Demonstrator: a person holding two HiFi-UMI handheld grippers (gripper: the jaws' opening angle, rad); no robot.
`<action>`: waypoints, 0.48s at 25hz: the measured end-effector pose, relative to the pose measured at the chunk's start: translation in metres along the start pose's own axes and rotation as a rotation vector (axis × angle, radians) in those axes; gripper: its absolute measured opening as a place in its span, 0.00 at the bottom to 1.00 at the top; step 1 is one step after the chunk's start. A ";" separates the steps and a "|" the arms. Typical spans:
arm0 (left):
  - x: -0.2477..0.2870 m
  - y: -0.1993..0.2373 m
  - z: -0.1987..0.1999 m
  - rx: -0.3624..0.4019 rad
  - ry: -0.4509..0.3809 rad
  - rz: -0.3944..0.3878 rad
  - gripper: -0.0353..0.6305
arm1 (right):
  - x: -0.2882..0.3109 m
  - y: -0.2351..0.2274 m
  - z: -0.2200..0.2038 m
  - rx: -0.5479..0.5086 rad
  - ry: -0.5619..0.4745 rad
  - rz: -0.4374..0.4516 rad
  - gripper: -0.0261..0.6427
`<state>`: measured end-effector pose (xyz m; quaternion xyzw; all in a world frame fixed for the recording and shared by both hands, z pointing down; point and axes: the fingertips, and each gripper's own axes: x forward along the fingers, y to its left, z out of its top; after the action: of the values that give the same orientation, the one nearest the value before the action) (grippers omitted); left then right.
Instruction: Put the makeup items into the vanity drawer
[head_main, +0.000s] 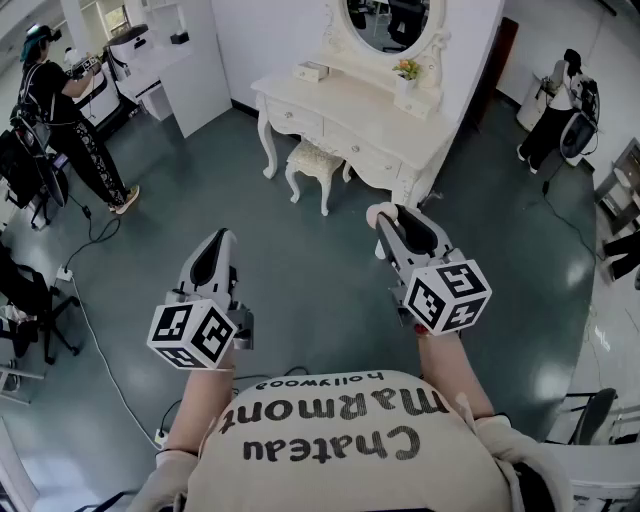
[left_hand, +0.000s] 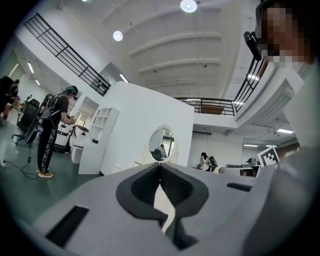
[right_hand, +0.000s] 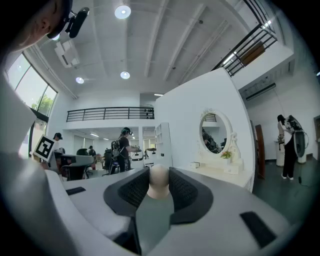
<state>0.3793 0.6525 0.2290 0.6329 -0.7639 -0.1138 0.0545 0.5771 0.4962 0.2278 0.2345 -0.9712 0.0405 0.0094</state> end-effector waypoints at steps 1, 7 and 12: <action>0.000 0.002 -0.001 -0.001 0.001 0.000 0.07 | 0.002 0.000 -0.001 0.004 0.001 0.001 0.25; -0.001 0.014 -0.002 -0.001 0.006 -0.002 0.07 | 0.012 0.007 -0.006 0.036 0.003 0.009 0.25; 0.002 0.032 0.005 0.000 0.005 -0.012 0.07 | 0.029 0.014 -0.003 0.081 -0.012 0.010 0.25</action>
<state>0.3475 0.6561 0.2314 0.6378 -0.7599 -0.1128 0.0557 0.5447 0.4959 0.2306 0.2303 -0.9699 0.0785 -0.0062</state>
